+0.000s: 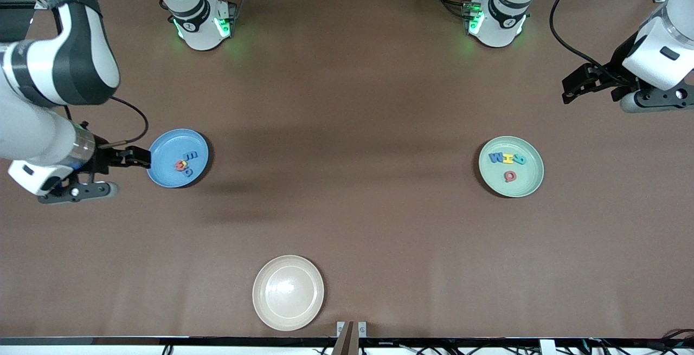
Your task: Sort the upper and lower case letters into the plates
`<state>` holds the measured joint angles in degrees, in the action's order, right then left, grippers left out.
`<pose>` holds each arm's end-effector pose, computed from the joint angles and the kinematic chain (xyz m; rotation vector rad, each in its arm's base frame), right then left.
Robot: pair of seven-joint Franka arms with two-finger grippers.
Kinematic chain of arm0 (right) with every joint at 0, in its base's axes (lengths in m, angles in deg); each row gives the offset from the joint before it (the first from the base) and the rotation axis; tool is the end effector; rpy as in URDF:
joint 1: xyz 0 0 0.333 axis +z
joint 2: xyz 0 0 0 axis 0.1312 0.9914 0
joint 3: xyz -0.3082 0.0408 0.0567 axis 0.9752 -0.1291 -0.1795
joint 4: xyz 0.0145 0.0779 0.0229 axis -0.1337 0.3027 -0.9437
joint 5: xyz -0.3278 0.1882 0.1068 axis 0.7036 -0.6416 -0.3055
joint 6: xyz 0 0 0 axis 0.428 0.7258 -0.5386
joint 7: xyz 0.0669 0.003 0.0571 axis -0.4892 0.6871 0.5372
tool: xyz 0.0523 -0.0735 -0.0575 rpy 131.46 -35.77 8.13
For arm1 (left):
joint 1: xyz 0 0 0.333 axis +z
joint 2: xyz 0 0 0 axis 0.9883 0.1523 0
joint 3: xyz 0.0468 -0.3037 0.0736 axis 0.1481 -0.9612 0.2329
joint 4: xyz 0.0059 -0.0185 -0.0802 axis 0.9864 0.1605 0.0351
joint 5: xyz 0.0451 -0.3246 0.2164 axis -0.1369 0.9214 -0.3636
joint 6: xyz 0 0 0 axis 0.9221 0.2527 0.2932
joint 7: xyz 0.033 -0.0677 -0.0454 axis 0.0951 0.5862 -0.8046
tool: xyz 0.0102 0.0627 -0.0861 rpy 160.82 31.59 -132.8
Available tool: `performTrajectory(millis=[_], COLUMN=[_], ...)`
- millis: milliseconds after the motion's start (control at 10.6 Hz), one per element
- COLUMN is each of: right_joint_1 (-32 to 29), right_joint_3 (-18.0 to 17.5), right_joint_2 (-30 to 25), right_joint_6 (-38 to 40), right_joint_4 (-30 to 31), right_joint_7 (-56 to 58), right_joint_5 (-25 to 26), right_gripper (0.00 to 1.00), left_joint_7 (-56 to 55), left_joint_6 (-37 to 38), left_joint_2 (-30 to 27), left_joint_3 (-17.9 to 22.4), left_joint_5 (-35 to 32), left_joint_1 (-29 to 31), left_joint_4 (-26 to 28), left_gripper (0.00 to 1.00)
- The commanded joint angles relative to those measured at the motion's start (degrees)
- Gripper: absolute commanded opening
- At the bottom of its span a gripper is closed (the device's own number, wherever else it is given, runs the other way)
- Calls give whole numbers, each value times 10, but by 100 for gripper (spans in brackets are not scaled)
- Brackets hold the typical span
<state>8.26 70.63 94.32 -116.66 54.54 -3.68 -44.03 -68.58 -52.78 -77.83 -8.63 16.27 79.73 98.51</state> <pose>0.6291 0.0312 0.4924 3.0787 0.1915 -0.1449 0.5377 -0.0771 0.6281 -3.1347 -0.0770 0.0439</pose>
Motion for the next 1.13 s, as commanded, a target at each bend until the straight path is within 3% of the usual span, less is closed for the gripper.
performTrajectory(millis=[0, 377, 471, 848, 1037], right_joint_1=[17, 30, 47, 52, 51], right_joint_3=[32, 38, 56, 59, 62], right_joint_2=[-46, -78, -84, -83, -85], right_joint_6=[8, 25, 27, 33, 47], right_joint_4=[10, 13, 13, 7, -33], right_joint_7=[1, 0, 1, 1, -1], right_joint_5=[6, 7, 7, 8, 5], right_gripper=[100, 100, 100, 100, 100], left_joint_7=[2, 8, 8, 8, 8], left_joint_6=[0, 0, 0, 0, -2], left_joint_2=[-7, -7, -7, -7, -6], left_joint_3=[5, 7, 7, 6, 6], left_joint_5=[18, 18, 18, 19, 19], left_joint_1=[-2, -1, -1, 2, 3], left_joint_4=[3, 3, 4, 3, 2], left_gripper=[100, 100, 100, 100, 100])
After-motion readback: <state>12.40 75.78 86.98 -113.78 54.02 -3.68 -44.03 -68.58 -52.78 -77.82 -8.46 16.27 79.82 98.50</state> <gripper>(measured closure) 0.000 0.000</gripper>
